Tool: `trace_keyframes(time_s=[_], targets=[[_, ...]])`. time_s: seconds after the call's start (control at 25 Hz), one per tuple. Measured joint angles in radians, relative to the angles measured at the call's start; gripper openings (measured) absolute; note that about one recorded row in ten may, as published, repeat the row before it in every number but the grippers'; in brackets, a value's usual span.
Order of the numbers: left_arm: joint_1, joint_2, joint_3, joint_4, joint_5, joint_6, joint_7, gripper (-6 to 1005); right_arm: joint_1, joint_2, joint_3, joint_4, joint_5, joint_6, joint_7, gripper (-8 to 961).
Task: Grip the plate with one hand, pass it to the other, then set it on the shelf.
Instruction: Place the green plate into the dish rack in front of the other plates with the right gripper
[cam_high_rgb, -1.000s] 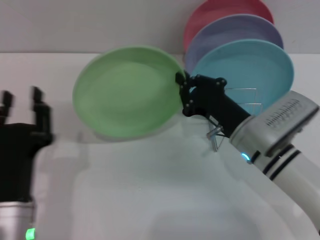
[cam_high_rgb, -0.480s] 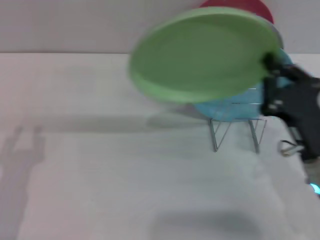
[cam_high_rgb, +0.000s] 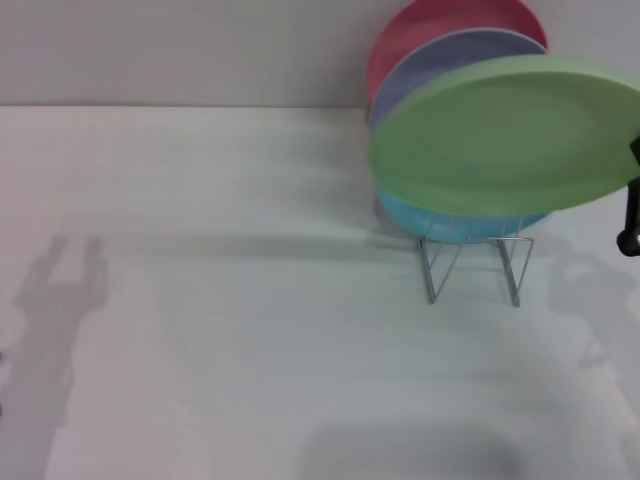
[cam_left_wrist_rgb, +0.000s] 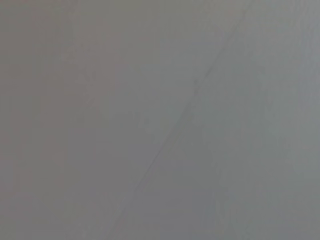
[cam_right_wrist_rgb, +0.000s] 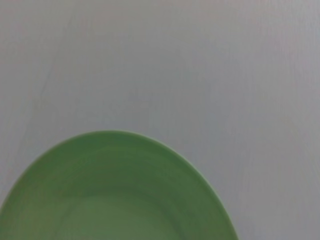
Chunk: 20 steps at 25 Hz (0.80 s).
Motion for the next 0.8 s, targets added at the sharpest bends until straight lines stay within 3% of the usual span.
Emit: trace_keyframes(time_s=[0.8], targets=[[-0.001, -0.002, 0.009, 0.039, 0.001, -0.001, 0.008, 495, 0.018, -0.007, -0.024, -0.097, -0.014, 0.134, 0.009, 23]])
